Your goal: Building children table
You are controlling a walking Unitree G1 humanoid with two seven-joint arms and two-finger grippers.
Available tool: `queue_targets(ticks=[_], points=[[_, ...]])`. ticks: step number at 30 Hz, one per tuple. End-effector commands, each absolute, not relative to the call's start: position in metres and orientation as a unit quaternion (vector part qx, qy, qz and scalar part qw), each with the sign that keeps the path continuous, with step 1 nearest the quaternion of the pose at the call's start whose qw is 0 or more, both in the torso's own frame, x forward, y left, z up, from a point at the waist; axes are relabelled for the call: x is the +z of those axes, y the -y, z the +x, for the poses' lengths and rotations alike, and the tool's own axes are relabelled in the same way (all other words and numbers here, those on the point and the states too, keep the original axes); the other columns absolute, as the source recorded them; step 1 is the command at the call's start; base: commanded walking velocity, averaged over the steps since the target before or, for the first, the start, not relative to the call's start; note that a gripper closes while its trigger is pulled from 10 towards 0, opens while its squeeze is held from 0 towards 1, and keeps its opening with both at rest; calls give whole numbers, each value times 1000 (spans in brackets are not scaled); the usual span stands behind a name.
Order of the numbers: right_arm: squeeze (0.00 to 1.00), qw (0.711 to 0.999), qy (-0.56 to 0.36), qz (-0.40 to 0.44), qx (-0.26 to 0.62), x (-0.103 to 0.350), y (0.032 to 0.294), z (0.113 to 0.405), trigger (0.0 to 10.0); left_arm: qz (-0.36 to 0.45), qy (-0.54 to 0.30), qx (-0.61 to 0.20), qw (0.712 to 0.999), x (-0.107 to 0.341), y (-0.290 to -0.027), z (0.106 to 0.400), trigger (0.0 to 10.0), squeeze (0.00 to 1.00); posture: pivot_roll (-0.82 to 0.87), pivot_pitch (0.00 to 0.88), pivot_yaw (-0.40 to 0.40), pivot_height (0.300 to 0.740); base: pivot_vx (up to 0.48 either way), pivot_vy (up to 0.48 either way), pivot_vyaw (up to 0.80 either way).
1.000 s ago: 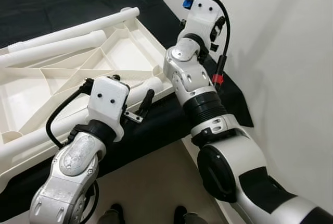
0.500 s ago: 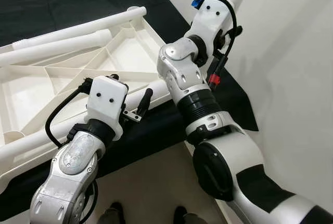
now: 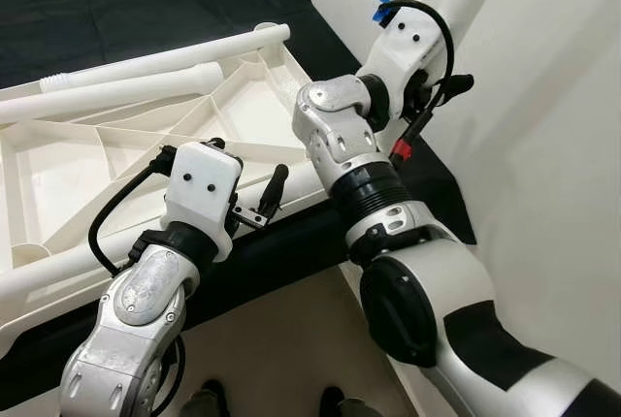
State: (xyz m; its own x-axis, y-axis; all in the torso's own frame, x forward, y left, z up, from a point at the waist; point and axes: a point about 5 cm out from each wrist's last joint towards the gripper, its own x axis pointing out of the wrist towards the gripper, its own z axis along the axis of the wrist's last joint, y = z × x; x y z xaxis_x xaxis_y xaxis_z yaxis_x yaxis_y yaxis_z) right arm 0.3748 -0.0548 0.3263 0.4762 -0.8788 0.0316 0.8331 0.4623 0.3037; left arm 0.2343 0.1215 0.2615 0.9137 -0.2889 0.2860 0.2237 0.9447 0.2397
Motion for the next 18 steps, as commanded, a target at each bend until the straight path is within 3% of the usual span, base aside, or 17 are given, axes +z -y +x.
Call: queue_targets(ticks=[1, 18], points=[[0, 839, -7, 105, -534, 283, 61, 378, 10000, 101, 160, -134, 973, 259, -119, 233, 10000, 0, 76, 305, -137, 740, 0, 0, 0], [0, 890, 71, 106, -439, 303, 39, 380, 10000, 100, 161, -133, 973, 259, -119, 235, 10000, 0, 68, 312, -135, 740, 0, 0, 0]])
